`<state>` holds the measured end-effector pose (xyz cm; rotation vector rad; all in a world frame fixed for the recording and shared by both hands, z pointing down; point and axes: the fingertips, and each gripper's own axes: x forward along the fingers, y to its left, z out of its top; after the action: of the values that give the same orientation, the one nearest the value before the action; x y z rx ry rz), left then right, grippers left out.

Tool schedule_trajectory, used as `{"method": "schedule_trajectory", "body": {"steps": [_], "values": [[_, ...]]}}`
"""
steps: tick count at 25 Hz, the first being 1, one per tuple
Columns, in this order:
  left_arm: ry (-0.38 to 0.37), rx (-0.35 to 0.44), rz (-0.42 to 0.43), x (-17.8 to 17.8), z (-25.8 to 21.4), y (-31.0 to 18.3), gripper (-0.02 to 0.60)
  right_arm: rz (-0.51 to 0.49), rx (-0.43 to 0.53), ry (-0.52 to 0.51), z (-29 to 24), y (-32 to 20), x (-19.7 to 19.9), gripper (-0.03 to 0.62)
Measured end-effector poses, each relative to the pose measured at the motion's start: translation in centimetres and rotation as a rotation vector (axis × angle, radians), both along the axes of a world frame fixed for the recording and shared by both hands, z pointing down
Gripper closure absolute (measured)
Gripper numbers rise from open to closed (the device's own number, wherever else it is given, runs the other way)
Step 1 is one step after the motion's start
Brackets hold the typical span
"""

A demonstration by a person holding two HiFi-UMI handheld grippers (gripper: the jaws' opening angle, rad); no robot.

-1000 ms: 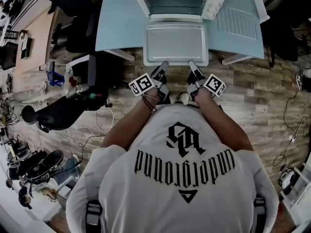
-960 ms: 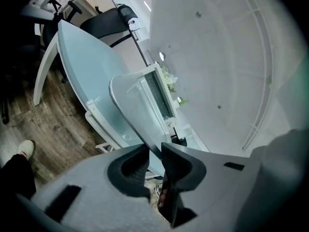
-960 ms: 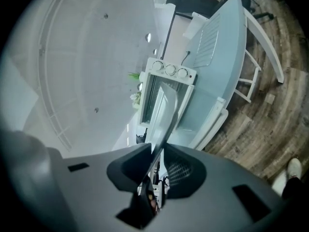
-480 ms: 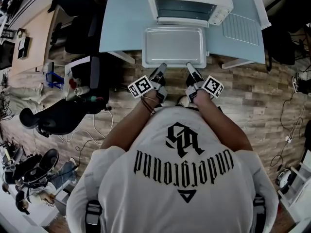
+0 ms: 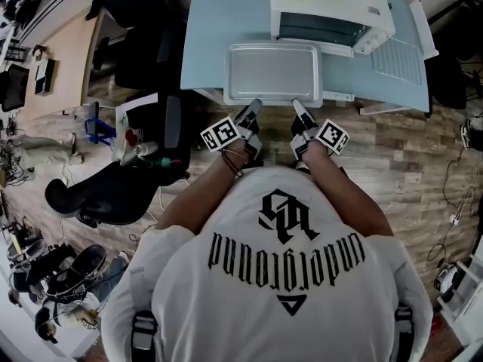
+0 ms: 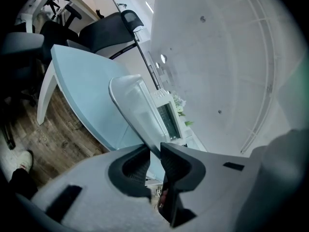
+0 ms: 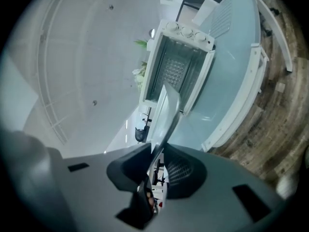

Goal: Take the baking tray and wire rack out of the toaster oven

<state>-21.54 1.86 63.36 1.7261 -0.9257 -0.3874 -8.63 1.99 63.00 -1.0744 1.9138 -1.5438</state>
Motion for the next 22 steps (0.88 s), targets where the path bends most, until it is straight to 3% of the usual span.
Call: {"method": "schedule_trajectory", "body": {"steps": [11, 22], "values": [[-0.022, -0.016, 0.01, -11.3, 0.2, -3.8, 0.509, 0.009, -0.019, 0.001, 0.4, -3.5, -11.3, 0.51], [0.0, 0.002, 0.025, -18.4, 0.1, -6.1, 0.508, 0.022, 0.001, 0.038, -0.3, -5.6, -18.4, 0.51]]}}
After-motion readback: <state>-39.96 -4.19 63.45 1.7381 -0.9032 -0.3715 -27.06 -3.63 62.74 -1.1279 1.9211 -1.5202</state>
